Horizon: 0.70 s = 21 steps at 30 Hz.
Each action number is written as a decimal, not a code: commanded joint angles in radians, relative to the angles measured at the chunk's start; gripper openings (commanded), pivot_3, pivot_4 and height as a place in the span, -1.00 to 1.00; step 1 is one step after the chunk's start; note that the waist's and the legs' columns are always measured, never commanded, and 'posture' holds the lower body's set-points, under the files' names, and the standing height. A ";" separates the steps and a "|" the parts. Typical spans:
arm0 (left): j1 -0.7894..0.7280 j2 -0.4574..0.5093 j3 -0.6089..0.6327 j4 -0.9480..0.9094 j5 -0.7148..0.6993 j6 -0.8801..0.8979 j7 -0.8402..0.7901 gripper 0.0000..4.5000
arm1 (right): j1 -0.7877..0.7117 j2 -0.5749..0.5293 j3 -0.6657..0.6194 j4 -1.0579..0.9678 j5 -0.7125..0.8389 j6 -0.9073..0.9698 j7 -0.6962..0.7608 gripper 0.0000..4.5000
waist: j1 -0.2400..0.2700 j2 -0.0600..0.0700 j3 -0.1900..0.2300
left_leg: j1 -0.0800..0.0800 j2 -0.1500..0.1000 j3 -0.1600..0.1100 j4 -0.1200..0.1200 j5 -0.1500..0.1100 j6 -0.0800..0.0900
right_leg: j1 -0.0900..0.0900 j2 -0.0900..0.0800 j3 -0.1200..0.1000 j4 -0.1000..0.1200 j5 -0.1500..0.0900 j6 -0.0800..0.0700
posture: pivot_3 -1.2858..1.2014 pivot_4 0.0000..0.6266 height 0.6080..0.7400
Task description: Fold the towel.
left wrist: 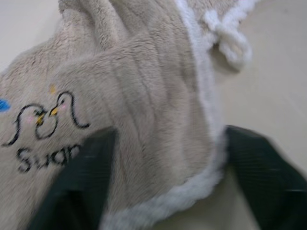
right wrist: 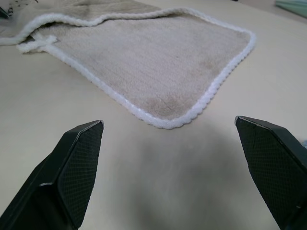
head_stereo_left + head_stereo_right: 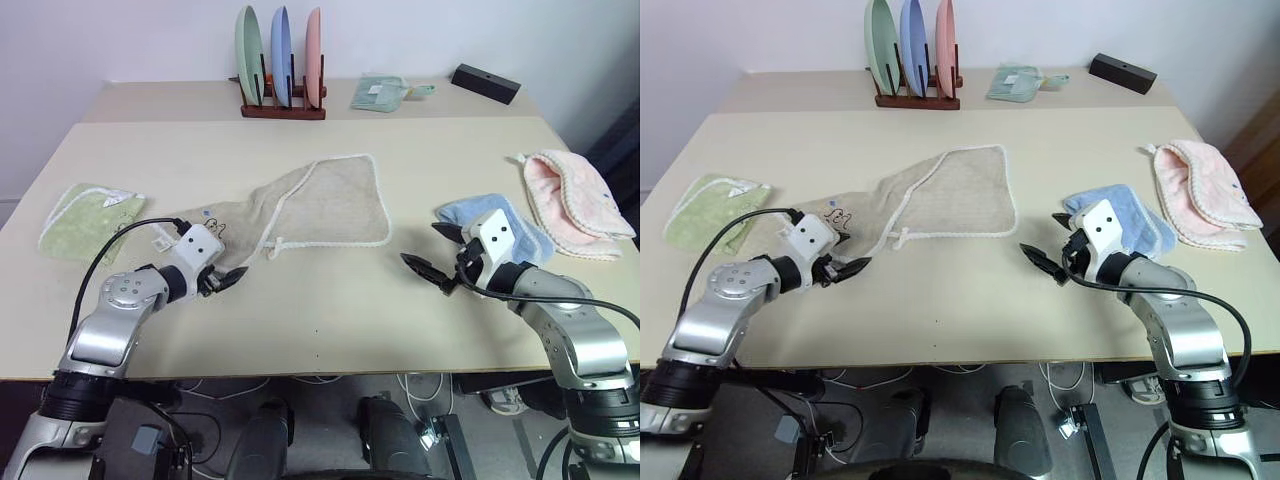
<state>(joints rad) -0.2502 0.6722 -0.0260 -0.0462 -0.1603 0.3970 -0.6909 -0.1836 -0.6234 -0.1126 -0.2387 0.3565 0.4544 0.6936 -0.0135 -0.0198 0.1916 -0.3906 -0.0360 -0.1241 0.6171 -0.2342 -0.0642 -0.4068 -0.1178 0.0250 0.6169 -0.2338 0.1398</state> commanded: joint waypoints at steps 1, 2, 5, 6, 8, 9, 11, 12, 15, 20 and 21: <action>-0.011 -0.003 -0.007 0.031 0.027 -0.025 0.002 -0.22 | 0.009 0.001 -0.018 -0.050 0.008 0.000 -0.011 1.00 | 0.000 0.000 0.000 | 0.000 0.000 0.000 0.000 0.000 0.000 | 0.000 0.000 0.000 0.000 0.000 0.000 | 0.03 -0.52 1.00; -0.013 -0.005 -0.008 0.036 0.030 -0.032 0.001 -0.46 | 0.011 0.001 -0.019 -0.053 0.009 0.000 -0.014 1.00 | -0.002 0.000 0.000 | 0.000 0.000 0.000 0.000 0.000 0.000 | 0.000 0.000 0.000 0.000 0.000 0.000 | 0.03 -0.52 1.00; -0.010 -0.006 -0.004 0.044 0.038 -0.055 0.004 -0.98 | 0.018 0.001 -0.018 -0.060 0.010 0.001 -0.019 1.00 | -0.003 0.000 0.000 | 0.000 0.000 0.000 0.000 0.000 0.000 | 0.000 0.000 0.000 0.001 0.000 0.000 | 0.03 -0.52 1.00; -0.007 -0.003 -0.001 0.042 0.039 -0.068 0.000 -0.98 | 0.020 0.001 -0.017 -0.062 0.010 0.000 -0.020 1.00 | -0.003 0.000 0.000 | 0.000 0.000 0.000 0.000 0.000 0.000 | 0.000 0.000 0.000 0.001 0.000 0.000 | 0.03 -0.52 1.00; 0.015 0.003 0.023 0.007 0.021 -0.084 -0.011 -0.98 | 0.024 0.003 -0.012 -0.066 0.010 0.000 -0.023 1.00 | -0.003 0.000 0.000 | 0.000 0.000 0.000 0.000 0.000 0.000 | 0.000 0.000 0.000 0.000 0.000 0.000 | 0.03 -0.52 1.00; 0.037 0.008 0.053 -0.030 -0.014 -0.068 -0.026 -0.98 | 0.025 0.004 -0.008 -0.067 0.008 -0.001 -0.023 1.00 | -0.004 0.000 0.000 | 0.000 0.000 0.000 0.000 0.000 0.000 | 0.000 0.000 0.000 0.000 0.000 0.000 | 0.03 -0.52 1.00; 0.099 0.029 0.123 -0.113 -0.105 -0.018 -0.079 -0.98 | 0.023 0.006 0.002 -0.069 0.005 -0.002 -0.023 1.00 | -0.006 0.000 0.000 | 0.000 0.000 0.000 0.000 0.000 0.000 | -0.001 0.000 0.000 0.000 0.000 0.000 | 0.03 -0.52 1.00; 0.126 0.040 0.149 -0.143 -0.137 -0.002 -0.102 -0.98 | 0.022 0.007 0.005 -0.069 0.005 -0.002 -0.022 1.00 | -0.008 0.000 0.000 | 0.000 0.000 0.000 -0.001 0.000 0.000 | -0.001 0.000 0.000 0.000 0.000 0.000 | 0.03 -0.52 1.00; 0.303 0.162 0.243 -0.228 -0.252 0.127 -0.256 -0.98 | 0.001 0.008 0.027 -0.056 -0.002 -0.007 -0.010 1.00 | -0.013 0.000 0.000 | 0.000 0.001 0.000 -0.001 0.000 0.000 | -0.002 0.000 0.000 0.001 0.000 0.000 | 0.03 -0.52 1.00; 0.430 0.296 0.315 -0.097 -0.129 0.023 -0.247 -0.98 | -0.064 0.007 0.068 0.011 -0.036 -0.035 0.014 1.00 | -0.018 0.004 0.000 | 0.001 0.001 0.000 -0.002 0.000 0.000 | -0.001 0.000 0.000 0.001 -0.002 -0.004 | 0.03 -0.52 1.00; 0.410 0.292 0.333 -0.057 -0.115 -0.012 -0.217 -0.98 | -0.082 0.009 0.078 0.031 -0.046 -0.041 0.017 1.00 | -0.017 0.005 0.000 | 0.001 0.001 0.000 -0.001 0.000 0.000 | 0.000 0.000 0.000 0.001 -0.002 -0.004 | 0.03 -0.52 1.00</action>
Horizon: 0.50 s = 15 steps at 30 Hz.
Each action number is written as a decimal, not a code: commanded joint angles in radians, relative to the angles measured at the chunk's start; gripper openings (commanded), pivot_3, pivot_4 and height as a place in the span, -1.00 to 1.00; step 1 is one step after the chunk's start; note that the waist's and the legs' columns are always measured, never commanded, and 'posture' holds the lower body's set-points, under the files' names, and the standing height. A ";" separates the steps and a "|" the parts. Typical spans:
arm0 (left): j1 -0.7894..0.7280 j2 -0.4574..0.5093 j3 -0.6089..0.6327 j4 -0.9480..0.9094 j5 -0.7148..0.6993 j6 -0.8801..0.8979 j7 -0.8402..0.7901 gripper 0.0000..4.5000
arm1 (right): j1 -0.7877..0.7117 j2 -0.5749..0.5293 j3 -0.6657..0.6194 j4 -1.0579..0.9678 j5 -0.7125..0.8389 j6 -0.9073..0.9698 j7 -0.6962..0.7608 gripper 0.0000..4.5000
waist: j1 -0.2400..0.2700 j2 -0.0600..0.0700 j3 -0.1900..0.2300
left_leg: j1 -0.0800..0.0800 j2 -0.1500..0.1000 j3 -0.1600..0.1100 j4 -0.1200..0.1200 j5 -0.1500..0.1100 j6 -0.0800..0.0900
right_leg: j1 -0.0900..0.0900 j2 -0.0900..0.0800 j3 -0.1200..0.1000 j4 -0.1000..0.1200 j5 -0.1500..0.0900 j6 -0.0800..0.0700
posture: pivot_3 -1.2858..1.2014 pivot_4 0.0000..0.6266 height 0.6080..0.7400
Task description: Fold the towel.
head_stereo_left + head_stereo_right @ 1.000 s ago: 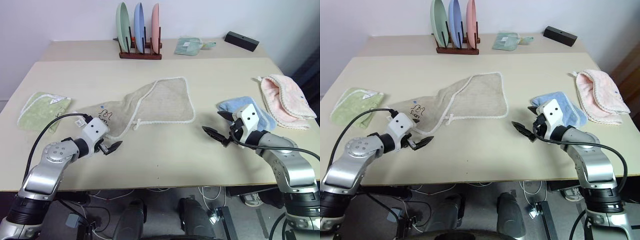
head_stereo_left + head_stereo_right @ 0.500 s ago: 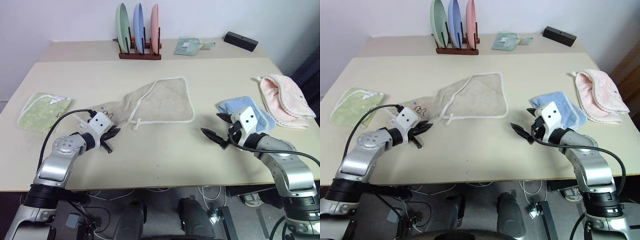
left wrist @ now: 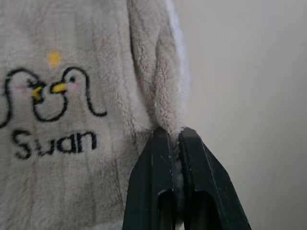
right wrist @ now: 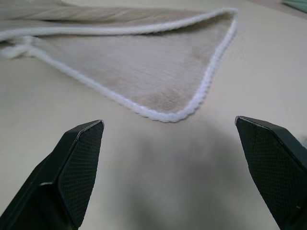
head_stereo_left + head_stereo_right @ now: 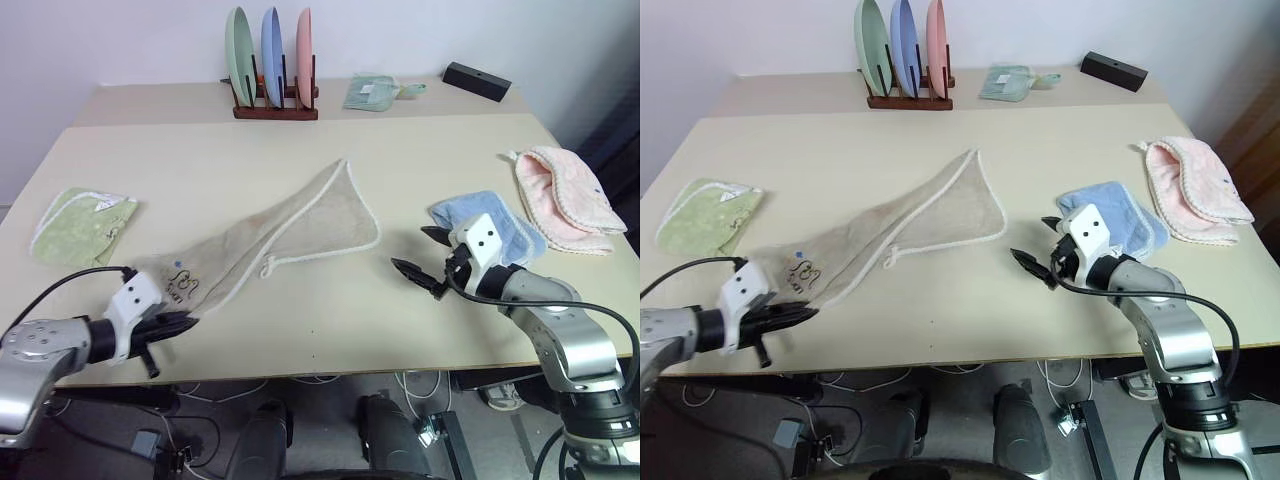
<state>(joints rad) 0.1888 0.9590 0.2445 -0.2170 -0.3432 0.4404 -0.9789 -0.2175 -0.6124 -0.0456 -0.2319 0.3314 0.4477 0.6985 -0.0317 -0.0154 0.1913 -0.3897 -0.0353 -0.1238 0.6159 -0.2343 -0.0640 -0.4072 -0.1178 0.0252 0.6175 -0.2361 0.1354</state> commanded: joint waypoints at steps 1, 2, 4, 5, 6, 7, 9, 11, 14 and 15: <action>-0.051 0.000 0.071 0.152 0.092 -0.099 0.106 -0.98 | -0.065 -0.001 0.023 0.043 -0.033 -0.041 0.014 1.00 | 0.002 0.001 0.000 | 0.000 0.000 0.000 0.000 0.000 0.000 | 0.000 0.000 0.000 0.000 0.000 0.000 | 0.03 -0.52 1.00; -0.085 -0.006 0.071 0.198 0.117 -0.121 0.151 -0.98 | -0.087 0.005 0.041 0.068 -0.053 -0.049 0.009 1.00 | 0.002 0.001 0.000 | 0.000 0.000 0.000 0.000 0.000 0.000 | 0.000 0.000 0.000 0.000 0.000 0.000 | 0.03 -0.52 1.00; -0.144 -0.024 0.063 0.269 0.167 -0.203 0.225 -0.98 | -0.130 0.022 0.071 0.119 -0.091 -0.065 -0.010 1.00 | 0.002 0.001 0.000 | 0.000 0.000 0.000 0.000 0.000 0.000 | 0.000 0.000 0.000 0.001 0.000 0.000 | 0.03 -0.52 1.00; -0.192 -0.051 0.065 0.298 0.167 -0.194 0.272 -0.98 | -0.166 0.043 0.087 0.158 -0.100 -0.043 -0.024 1.00 | 0.002 0.000 0.000 | 0.000 0.000 0.000 0.000 0.000 0.000 | 0.000 0.000 0.000 0.000 0.002 0.003 | 0.03 -0.52 1.00; -0.229 -0.074 0.062 0.314 0.166 -0.191 0.301 -0.98 | -0.197 0.064 0.100 0.192 -0.105 -0.020 -0.035 1.00 | 0.001 0.000 0.000 | 0.000 0.000 0.000 0.000 0.000 0.000 | -0.001 0.000 0.000 0.000 0.002 0.004 | 0.03 -0.52 1.00; -0.254 -0.089 0.061 0.326 0.165 -0.186 0.319 -0.98 | -0.219 0.079 0.107 0.215 -0.108 -0.004 -0.040 1.00 | 0.001 0.000 0.000 | 0.000 0.000 0.000 0.000 0.000 0.000 | -0.001 0.000 0.000 0.000 0.002 0.004 | 0.03 -0.52 1.00; -0.279 -0.121 0.045 0.313 0.165 -0.185 0.328 -0.98 | -0.291 0.160 0.083 0.295 -0.085 0.069 -0.109 1.00 | -0.002 0.000 0.000 | -0.001 0.000 0.000 0.000 0.000 0.000 | -0.002 0.000 0.000 0.001 0.003 0.004 | 0.03 -0.52 1.00; -0.286 -0.144 0.028 0.291 0.161 -0.179 0.325 -0.98 | -0.351 0.228 0.050 0.372 -0.067 0.140 -0.172 1.00 | -0.010 0.000 0.000 | -0.001 0.000 0.000 0.000 0.000 0.000 | -0.002 0.000 0.000 0.002 0.003 0.004 | 0.03 -0.52 1.00; -0.287 -0.175 0.004 0.254 0.155 -0.163 0.323 -0.98 | -0.415 0.303 0.013 0.454 -0.034 0.203 -0.215 1.00 | -0.012 0.000 0.000 | -0.001 0.000 0.000 -0.001 0.000 0.000 | -0.003 0.000 0.000 0.003 0.003 0.004 | 0.03 -0.52 1.00; -0.285 -0.184 -0.003 0.240 0.153 -0.155 0.324 -0.98 | -0.430 0.319 0.017 0.475 -0.036 0.211 -0.220 1.00 | -0.012 0.000 0.000 | -0.001 0.000 -0.001 -0.001 0.000 0.000 | -0.003 0.000 0.000 0.003 0.003 0.004 | 0.03 -0.52 1.00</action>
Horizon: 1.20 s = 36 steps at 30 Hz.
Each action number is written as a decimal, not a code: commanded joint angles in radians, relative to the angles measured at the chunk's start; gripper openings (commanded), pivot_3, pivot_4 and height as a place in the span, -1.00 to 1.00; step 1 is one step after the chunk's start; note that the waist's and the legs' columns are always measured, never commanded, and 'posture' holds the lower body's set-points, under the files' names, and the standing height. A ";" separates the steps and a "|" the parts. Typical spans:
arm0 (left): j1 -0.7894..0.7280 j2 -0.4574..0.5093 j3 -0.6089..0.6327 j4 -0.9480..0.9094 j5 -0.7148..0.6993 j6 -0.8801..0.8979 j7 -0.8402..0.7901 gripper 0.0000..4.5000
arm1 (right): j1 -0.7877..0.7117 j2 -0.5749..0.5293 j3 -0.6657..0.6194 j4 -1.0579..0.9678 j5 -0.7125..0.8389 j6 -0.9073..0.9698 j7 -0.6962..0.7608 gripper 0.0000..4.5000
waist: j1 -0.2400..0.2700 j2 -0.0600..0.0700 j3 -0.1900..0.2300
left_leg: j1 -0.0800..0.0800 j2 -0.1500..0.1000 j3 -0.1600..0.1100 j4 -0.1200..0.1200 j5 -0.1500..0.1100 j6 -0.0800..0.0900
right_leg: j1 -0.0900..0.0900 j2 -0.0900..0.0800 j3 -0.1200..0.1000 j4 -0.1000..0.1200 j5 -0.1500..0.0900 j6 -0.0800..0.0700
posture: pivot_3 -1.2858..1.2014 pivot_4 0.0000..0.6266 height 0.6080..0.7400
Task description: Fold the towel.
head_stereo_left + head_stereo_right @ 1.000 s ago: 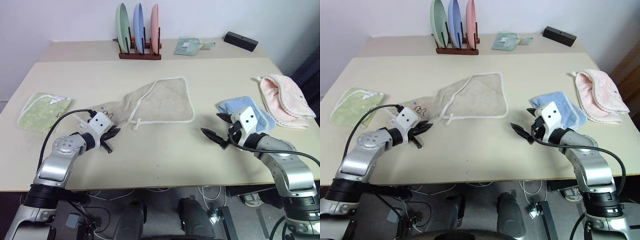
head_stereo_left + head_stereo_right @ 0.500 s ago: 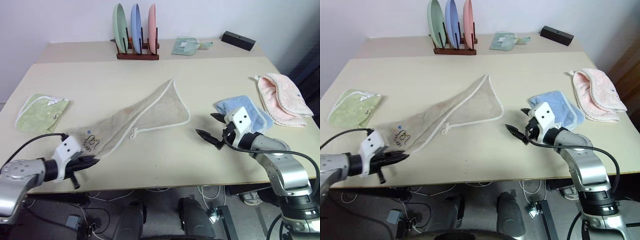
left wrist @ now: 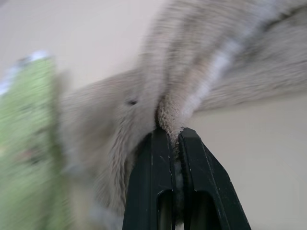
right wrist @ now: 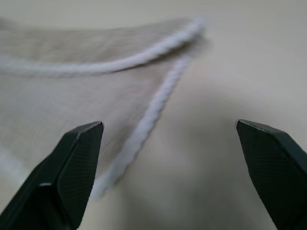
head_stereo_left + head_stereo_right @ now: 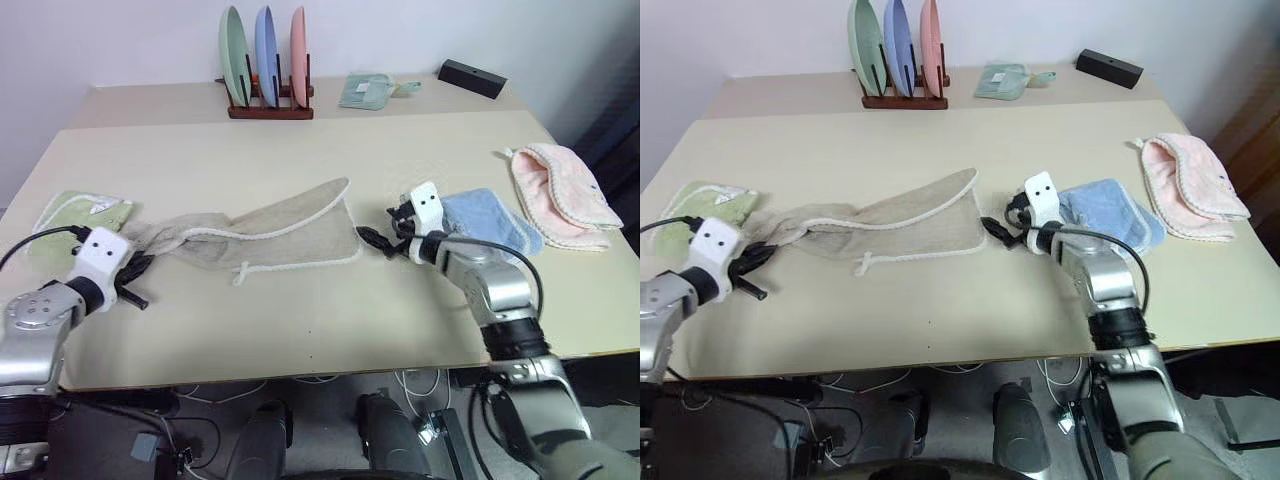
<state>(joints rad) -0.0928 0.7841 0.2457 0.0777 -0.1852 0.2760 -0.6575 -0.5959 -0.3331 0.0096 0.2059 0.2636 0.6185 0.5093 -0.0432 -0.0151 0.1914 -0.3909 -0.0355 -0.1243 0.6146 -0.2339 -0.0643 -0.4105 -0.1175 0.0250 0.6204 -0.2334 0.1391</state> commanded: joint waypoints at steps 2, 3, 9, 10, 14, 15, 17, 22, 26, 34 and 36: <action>-0.003 -0.020 -0.009 -0.070 -0.009 0.021 0.003 -0.98 | -0.067 0.052 -0.022 0.061 0.016 0.042 -0.032 1.00 | 0.000 0.000 0.000 | 0.000 0.000 0.000 0.000 0.000 0.000 | 0.000 0.000 0.000 0.000 0.000 0.000 | 0.03 -0.52 1.00; -0.002 -0.023 -0.009 -0.074 -0.011 0.025 0.002 -0.98 | -0.069 0.052 -0.014 0.066 0.006 0.037 -0.031 1.00 | 0.000 0.000 0.000 | 0.000 0.000 0.000 0.000 0.000 0.000 | 0.000 0.000 0.000 0.001 0.000 0.000 | 0.03 -0.52 1.00; -0.009 -0.050 -0.014 -0.114 -0.026 0.050 0.001 -1.00 | -0.074 0.058 0.069 0.078 -0.036 0.013 0.022 0.89 | -0.002 0.000 0.000 | 0.000 0.000 0.000 0.000 0.000 0.000 | 0.000 0.000 0.000 0.001 0.000 0.000 | 0.03 -0.52 1.00; -0.010 -0.054 -0.017 -0.120 -0.026 0.052 0.002 -1.00 | -0.065 0.043 0.105 0.068 -0.064 -0.003 0.041 0.76 | -0.003 0.000 0.000 | 0.000 0.000 0.000 0.000 0.000 0.000 | 0.000 0.000 0.000 0.001 0.000 0.000 | 0.03 -0.52 1.00; -0.015 -0.075 -0.028 -0.151 -0.046 0.063 -0.005 -1.00 | -0.037 0.024 0.149 0.049 -0.103 -0.022 0.068 -0.05 | -0.002 0.000 0.000 | 0.000 0.000 0.000 0.000 0.000 0.000 | -0.001 0.000 0.000 0.002 0.000 0.000 | 0.03 -0.52 1.00; -0.018 -0.084 -0.031 -0.164 -0.054 0.070 -0.007 -1.00 | -0.028 0.023 0.145 0.037 -0.099 -0.016 0.072 -0.27 | -0.002 0.000 0.000 | 0.000 0.000 0.000 0.000 0.000 0.000 | -0.001 0.000 0.000 0.002 0.000 0.000 | 0.03 -0.52 1.00; -0.024 -0.097 -0.042 -0.181 -0.062 0.081 -0.010 -1.00 | -0.005 0.010 0.143 -0.004 -0.095 -0.003 0.085 -0.72 | -0.001 0.000 0.000 | 0.000 0.000 0.000 0.000 0.000 0.000 | -0.001 0.000 0.000 0.002 0.000 0.000 | 0.03 -0.52 1.00; -0.040 -0.127 -0.080 -0.241 -0.096 0.120 -0.042 -1.00 | 0.137 -0.120 0.133 -0.279 -0.051 0.047 0.192 -0.98 | 0.011 0.000 0.000 | 0.000 -0.001 0.000 0.001 0.000 0.000 | 0.000 0.000 0.000 0.001 0.000 0.000 | 0.03 -0.52 1.00; -0.041 -0.129 -0.083 -0.271 -0.117 0.137 -0.064 -1.00 | 0.301 -0.292 0.109 -0.534 -0.002 0.077 0.297 -0.98 | 0.023 0.000 0.000 | -0.001 -0.001 0.000 0.001 0.000 0.000 | 0.001 0.000 0.000 -0.001 0.000 0.001 | 0.03 -0.52 1.00; -0.095 -0.128 -0.107 -0.205 -0.101 0.114 -0.086 -1.00 | 0.396 -0.413 0.093 -0.646 -0.023 0.034 0.311 -0.15 | 0.027 0.000 0.000 | 0.000 0.000 0.000 0.003 0.000 0.000 | 0.002 0.000 0.000 -0.001 -0.001 0.000 | 0.03 -0.52 1.00; -0.107 -0.131 -0.116 -0.196 -0.099 0.108 -0.090 -1.00 | 0.373 -0.427 0.068 -0.630 -0.048 -0.003 0.293 0.30 | 0.027 0.000 0.000 | 0.000 0.000 0.000 0.003 0.000 0.000 | 0.002 0.000 0.000 -0.002 -0.001 0.000 | 0.03 -0.52 1.00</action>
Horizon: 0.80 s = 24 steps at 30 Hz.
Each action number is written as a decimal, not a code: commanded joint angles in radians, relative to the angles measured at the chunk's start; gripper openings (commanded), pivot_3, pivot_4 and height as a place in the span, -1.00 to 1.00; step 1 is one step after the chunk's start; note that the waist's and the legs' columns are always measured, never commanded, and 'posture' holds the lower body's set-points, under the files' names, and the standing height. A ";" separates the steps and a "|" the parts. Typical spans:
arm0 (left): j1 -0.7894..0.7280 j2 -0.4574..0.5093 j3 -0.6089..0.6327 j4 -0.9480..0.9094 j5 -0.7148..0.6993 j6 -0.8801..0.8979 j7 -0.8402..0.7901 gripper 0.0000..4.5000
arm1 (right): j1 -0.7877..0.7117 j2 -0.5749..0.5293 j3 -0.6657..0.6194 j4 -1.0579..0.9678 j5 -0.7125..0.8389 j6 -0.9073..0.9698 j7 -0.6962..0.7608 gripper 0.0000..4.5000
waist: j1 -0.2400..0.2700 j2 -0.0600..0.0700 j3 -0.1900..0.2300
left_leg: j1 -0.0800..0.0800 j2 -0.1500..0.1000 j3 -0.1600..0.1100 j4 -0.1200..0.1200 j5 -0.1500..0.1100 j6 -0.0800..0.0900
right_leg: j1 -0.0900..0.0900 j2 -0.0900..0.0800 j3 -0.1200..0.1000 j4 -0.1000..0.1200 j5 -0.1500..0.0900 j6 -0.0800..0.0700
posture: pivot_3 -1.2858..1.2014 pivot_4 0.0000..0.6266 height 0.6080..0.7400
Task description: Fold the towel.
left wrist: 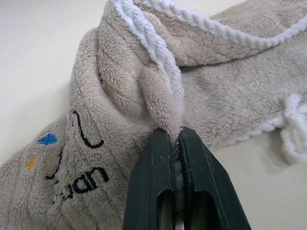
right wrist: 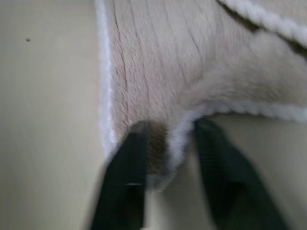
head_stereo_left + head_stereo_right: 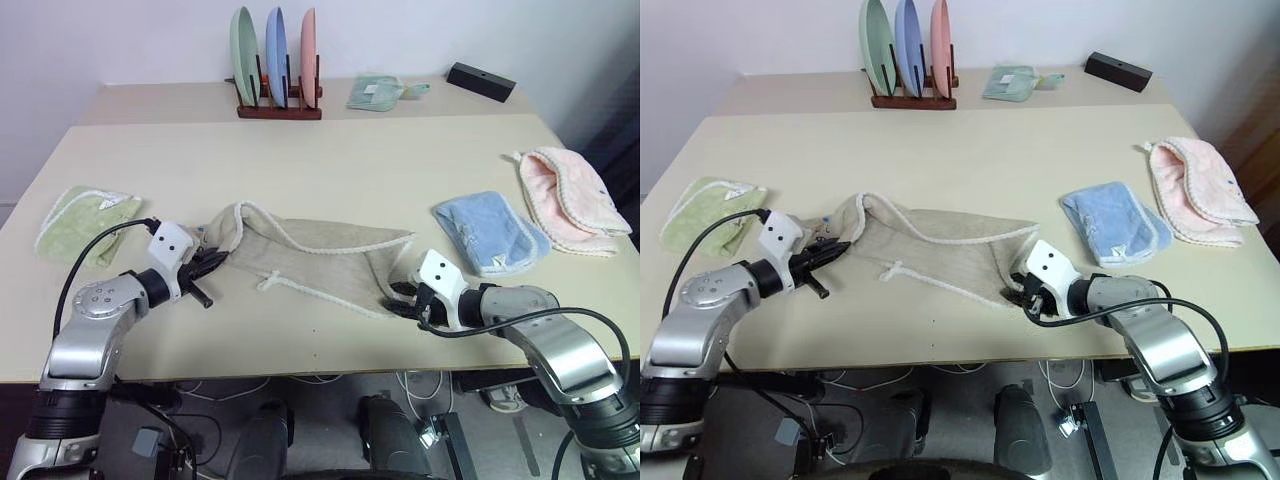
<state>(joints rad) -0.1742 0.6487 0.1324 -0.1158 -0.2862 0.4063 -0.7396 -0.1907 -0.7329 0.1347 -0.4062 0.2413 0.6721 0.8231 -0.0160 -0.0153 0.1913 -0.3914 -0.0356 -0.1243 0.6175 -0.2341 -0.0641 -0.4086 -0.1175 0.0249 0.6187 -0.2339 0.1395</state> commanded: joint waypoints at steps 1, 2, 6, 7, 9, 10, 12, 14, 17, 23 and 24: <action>-0.030 0.004 -0.007 0.001 0.003 -0.025 -0.010 -1.00 | -0.040 -0.042 -0.070 -0.016 -0.035 -0.084 -0.016 0.49 | 0.001 0.000 0.000 | 0.000 0.000 0.000 0.000 0.000 0.000 | 0.000 0.000 0.000 0.000 0.000 0.000 | 0.03 -0.52 1.00; -0.032 0.003 -0.011 0.003 0.004 -0.026 -0.012 -1.00 | -0.048 -0.060 -0.083 -0.012 -0.042 -0.103 -0.012 0.49 | 0.002 0.000 0.000 | 0.000 0.000 0.000 0.000 0.000 0.000 | 0.000 0.000 0.000 0.000 0.000 0.000 | 0.03 -0.52 1.00; -0.028 0.002 -0.017 0.008 0.010 -0.036 -0.019 -1.00 | -0.087 -0.115 -0.106 0.045 -0.094 -0.180 -0.017 0.49 | 0.002 0.000 0.000 | 0.000 0.000 0.000 0.000 0.000 0.000 | 0.000 0.000 0.000 -0.001 0.000 0.000 | 0.03 -0.52 1.00; -0.027 0.002 -0.018 0.008 0.011 -0.037 -0.020 -1.00 | -0.099 -0.121 -0.109 0.066 -0.105 -0.198 -0.019 0.49 | 0.002 0.000 0.000 | 0.000 0.000 0.000 0.000 0.000 0.000 | 0.000 0.000 0.000 -0.001 0.000 0.000 | 0.03 -0.52 1.00; -0.025 0.001 -0.019 0.008 0.012 -0.040 -0.020 -1.00 | -0.131 -0.135 -0.099 0.119 -0.145 -0.250 -0.026 0.49 | 0.000 0.000 0.000 | 0.000 0.000 0.000 0.000 0.000 0.000 | 0.000 0.000 0.000 -0.001 0.000 0.000 | 0.03 -0.52 1.00; -0.024 0.000 -0.021 0.010 0.012 -0.042 -0.020 -1.00 | -0.147 -0.139 -0.086 0.150 -0.170 -0.282 -0.028 0.49 | -0.001 0.000 0.000 | 0.000 0.000 0.000 0.000 0.000 0.000 | 0.000 0.000 0.000 -0.001 0.000 0.000 | 0.03 -0.52 1.00; -0.022 -0.002 -0.024 0.012 0.015 -0.048 -0.020 -1.00 | -0.171 -0.140 -0.052 0.211 -0.219 -0.355 -0.022 0.49 | -0.001 0.000 0.000 | 0.000 0.000 0.000 0.000 0.000 0.000 | 0.000 0.000 0.000 -0.001 0.000 0.000 | 0.03 -0.52 1.00; -0.021 -0.005 -0.025 0.013 0.015 -0.050 -0.019 -1.00 | -0.203 -0.128 -0.013 0.278 -0.276 -0.438 -0.031 0.49 | -0.001 0.000 0.000 | 0.000 0.000 0.000 0.000 0.000 0.000 | 0.000 0.000 0.000 -0.001 0.000 0.000 | 0.03 -0.52 1.00; -0.019 -0.008 -0.029 0.012 0.016 -0.053 -0.017 -1.00 | -0.268 -0.076 0.024 0.385 -0.334 -0.526 -0.071 0.49 | -0.004 0.000 0.000 | 0.000 0.000 0.000 0.000 0.000 0.000 | 0.000 0.000 0.000 -0.001 0.000 0.000 | 0.03 -0.52 1.00; -0.004 -0.009 -0.024 0.002 0.015 -0.053 -0.014 -1.00 | -0.342 -0.010 0.081 0.521 -0.406 -0.668 -0.091 0.39 | -0.003 0.000 0.000 | 0.000 0.000 0.000 0.000 0.000 0.000 | 0.000 0.000 0.000 -0.001 0.000 0.000 | 0.03 -0.52 1.00; 0.000 -0.008 -0.023 0.001 0.014 -0.055 -0.013 -1.00 | -0.348 -0.003 0.083 0.528 -0.408 -0.681 -0.088 0.25 | -0.003 0.000 0.000 | 0.000 0.000 0.000 0.000 0.000 0.000 | 0.000 0.000 0.000 -0.001 0.000 0.000 | 0.03 -0.52 1.00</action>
<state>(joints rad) -0.1820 0.6345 0.0934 -0.0880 -0.2701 0.3654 -0.7558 -0.5103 -0.7367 0.2294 0.1252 -0.1572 0.0290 0.7457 -0.0186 -0.0154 0.1915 -0.3916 -0.0359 -0.1240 0.6170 -0.2340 -0.0643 -0.4087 -0.1177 0.0250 0.6180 -0.2338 0.1395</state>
